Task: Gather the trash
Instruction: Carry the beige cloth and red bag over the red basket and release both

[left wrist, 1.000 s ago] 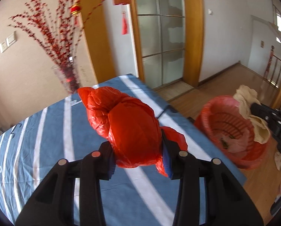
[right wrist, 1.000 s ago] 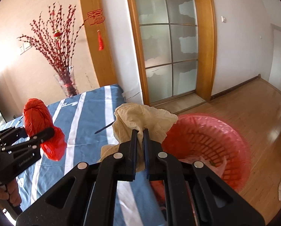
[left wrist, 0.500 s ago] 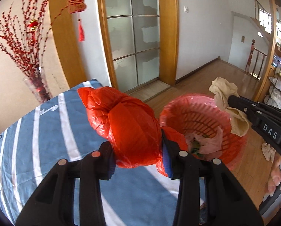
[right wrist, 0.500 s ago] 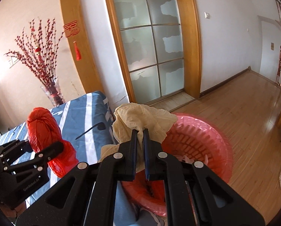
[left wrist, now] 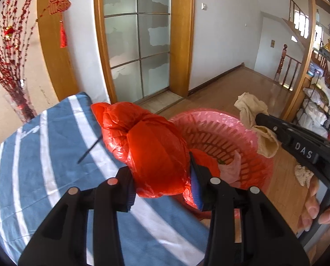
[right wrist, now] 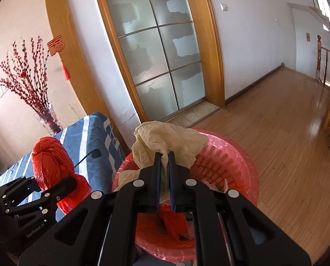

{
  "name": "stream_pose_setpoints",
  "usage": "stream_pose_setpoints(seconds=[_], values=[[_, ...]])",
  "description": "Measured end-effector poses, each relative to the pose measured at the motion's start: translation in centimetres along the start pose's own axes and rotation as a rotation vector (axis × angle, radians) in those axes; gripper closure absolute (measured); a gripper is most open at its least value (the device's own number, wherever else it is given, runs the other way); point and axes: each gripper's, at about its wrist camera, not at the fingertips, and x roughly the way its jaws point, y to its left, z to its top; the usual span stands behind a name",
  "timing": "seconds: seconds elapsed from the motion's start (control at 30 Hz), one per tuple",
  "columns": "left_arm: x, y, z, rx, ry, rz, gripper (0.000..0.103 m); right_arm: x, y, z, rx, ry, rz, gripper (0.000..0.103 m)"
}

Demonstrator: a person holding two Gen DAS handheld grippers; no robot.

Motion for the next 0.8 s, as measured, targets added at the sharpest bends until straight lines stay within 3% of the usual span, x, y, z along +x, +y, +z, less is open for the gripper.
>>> stream_pose_setpoints(seconds=[0.23, 0.4, 0.5, 0.57, 0.8], values=[[2.2, -1.4, 0.9, -0.022, 0.015, -0.101, 0.063, 0.5, -2.6, 0.6, 0.056, 0.008, 0.009, 0.096], [4.0, -2.4, 1.3, -0.029, 0.032, -0.132, 0.059, 1.0, -4.5, 0.8, 0.117, 0.012, 0.027, 0.091], [5.1, -2.7, 1.2, -0.030, 0.053, -0.131, 0.053, 1.1, -5.3, 0.8, 0.138, 0.015, 0.030, 0.082], [5.8, -2.7, 1.1, -0.034, 0.070, -0.126, 0.050, 1.0, -5.7, 0.7, 0.151, 0.012, 0.030, 0.070], [6.4, -1.8, 0.2, -0.052, 0.087, -0.114, 0.043, 0.3, -6.0, 0.3, 0.153, -0.006, 0.007, 0.055]])
